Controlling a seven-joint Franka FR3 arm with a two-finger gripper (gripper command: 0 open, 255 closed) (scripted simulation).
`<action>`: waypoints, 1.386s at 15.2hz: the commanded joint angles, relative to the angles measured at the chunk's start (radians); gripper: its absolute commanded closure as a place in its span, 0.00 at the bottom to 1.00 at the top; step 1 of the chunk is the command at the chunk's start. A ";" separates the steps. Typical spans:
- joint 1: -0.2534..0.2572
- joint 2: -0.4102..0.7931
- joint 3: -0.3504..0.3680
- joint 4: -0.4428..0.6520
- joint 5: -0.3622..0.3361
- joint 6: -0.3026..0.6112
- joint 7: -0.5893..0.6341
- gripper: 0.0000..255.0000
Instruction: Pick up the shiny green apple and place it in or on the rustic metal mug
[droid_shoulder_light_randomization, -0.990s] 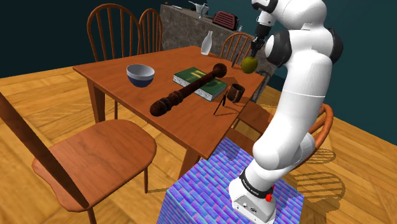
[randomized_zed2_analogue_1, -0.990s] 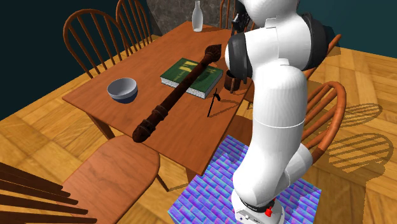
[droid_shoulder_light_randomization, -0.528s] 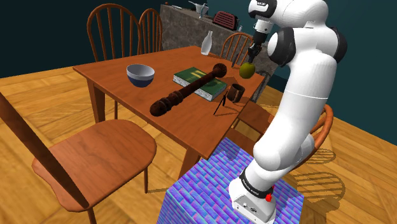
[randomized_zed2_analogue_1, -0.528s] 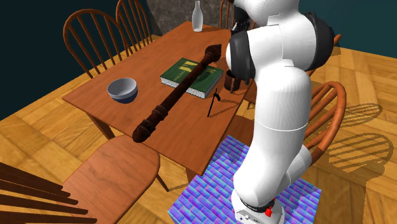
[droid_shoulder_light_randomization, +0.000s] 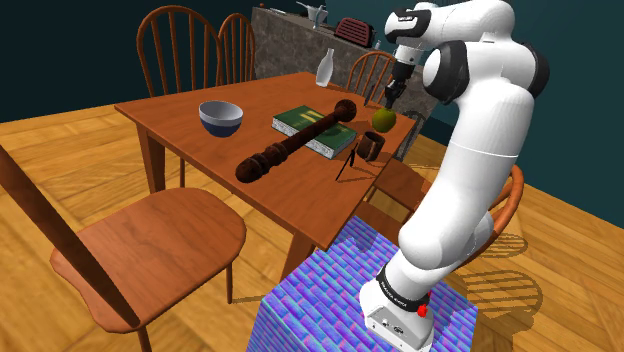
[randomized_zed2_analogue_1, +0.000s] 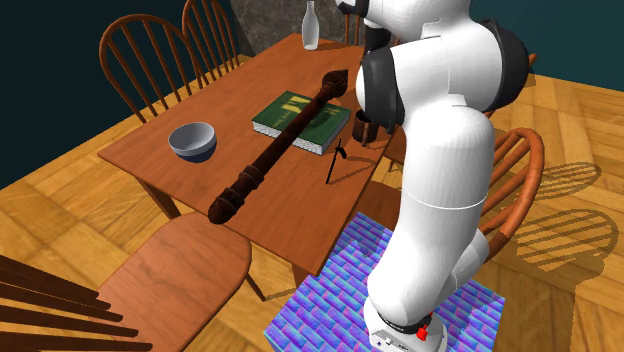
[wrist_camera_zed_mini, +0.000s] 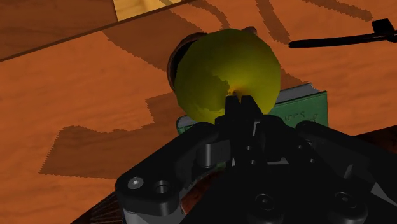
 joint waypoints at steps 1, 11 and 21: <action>0.001 0.000 0.001 -0.027 0.001 0.028 -0.001 1.00; 0.008 0.000 0.004 -0.108 0.001 0.107 0.001 1.00; 0.008 0.000 0.004 -0.108 0.001 0.107 0.001 0.00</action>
